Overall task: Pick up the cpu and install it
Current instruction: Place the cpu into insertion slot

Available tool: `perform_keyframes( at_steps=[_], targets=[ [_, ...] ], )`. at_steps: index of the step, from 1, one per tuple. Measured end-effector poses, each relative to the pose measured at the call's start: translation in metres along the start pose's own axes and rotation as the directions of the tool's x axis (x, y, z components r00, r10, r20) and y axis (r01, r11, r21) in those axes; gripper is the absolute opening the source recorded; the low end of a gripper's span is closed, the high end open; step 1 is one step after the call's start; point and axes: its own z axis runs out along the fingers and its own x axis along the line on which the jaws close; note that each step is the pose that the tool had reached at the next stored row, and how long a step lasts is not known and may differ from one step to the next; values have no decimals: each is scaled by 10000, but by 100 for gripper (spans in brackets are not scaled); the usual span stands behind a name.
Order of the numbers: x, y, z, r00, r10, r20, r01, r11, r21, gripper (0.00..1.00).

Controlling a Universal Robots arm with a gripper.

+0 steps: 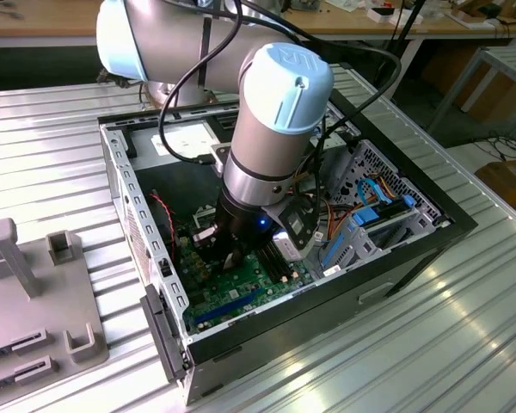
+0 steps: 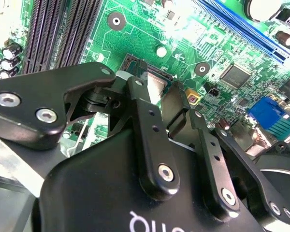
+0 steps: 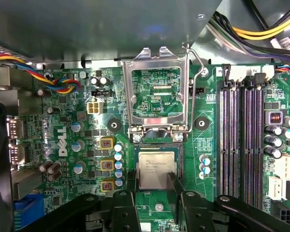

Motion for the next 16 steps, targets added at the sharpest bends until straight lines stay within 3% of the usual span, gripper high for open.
perform_keyframes(
  at_steps=[16],
  targets=[
    [43,-28,-24,10000,1,6,-1,10000,14,38]
  ],
)
